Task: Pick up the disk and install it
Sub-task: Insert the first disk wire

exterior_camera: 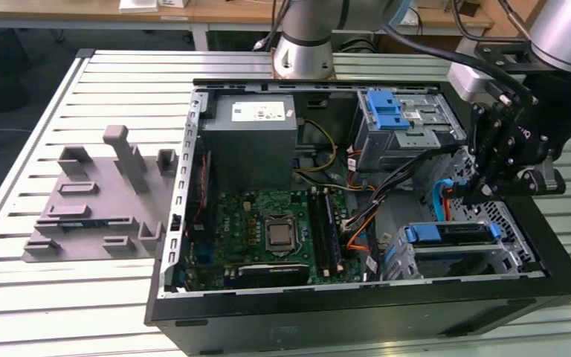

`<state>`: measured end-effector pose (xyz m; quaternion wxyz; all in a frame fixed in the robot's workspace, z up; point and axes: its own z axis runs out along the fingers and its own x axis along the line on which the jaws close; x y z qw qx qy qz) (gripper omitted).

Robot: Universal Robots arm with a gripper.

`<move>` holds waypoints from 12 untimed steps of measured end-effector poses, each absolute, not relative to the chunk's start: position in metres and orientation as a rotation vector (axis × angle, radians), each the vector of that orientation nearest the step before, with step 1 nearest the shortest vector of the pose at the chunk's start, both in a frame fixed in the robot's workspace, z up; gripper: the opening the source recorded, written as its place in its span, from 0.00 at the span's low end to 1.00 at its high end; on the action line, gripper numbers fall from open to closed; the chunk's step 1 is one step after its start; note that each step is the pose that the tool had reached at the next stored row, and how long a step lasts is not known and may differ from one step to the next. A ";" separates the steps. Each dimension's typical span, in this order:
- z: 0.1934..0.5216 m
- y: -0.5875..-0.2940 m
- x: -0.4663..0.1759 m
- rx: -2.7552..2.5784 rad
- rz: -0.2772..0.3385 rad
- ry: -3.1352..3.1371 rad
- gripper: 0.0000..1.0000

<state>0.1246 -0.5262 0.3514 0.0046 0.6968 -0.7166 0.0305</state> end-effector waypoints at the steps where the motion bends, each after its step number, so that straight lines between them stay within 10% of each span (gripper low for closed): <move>1: 0.351 -0.528 0.125 2.183 0.096 -2.245 0.16; 12: 0.350 -0.533 0.125 2.183 0.095 -2.245 0.16</move>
